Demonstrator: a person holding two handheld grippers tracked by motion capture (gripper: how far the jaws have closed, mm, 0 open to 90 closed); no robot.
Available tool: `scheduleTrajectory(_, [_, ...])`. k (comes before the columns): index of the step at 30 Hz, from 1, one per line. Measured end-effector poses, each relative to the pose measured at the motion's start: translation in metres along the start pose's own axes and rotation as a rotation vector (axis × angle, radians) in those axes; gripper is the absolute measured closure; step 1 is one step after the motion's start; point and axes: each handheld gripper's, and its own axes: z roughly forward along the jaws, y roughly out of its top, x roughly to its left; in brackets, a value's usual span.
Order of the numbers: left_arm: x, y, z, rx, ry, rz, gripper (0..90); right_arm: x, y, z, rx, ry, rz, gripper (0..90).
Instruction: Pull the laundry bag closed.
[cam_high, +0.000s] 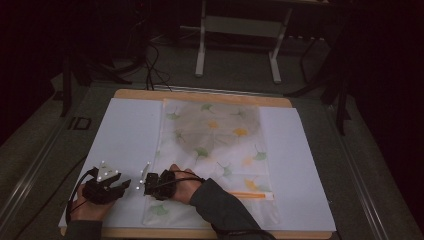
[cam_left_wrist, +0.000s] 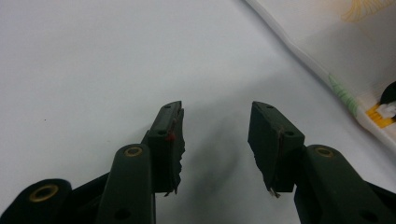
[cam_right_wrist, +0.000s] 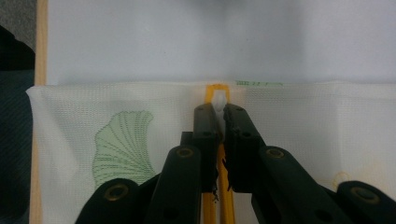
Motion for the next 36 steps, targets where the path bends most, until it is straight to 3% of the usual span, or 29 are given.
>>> scheduleTrajectory(7, [-0.003,0.001,-0.003,-0.003,-0.014,0.001,55.8,0.001,-0.001,-0.005,-0.013,-0.01,-0.002,84.4])
scheduleTrajectory(28, [-0.028,0.01,-0.008,0.062,-0.175,0.017,56.6,0.002,-0.007,-0.007,-0.031,-0.026,0.004,84.5])
scheduleTrajectory(36, [-0.036,0.012,-0.008,0.064,-0.257,-0.003,56.7,0.003,-0.007,-0.006,-0.034,-0.029,0.001,84.5])
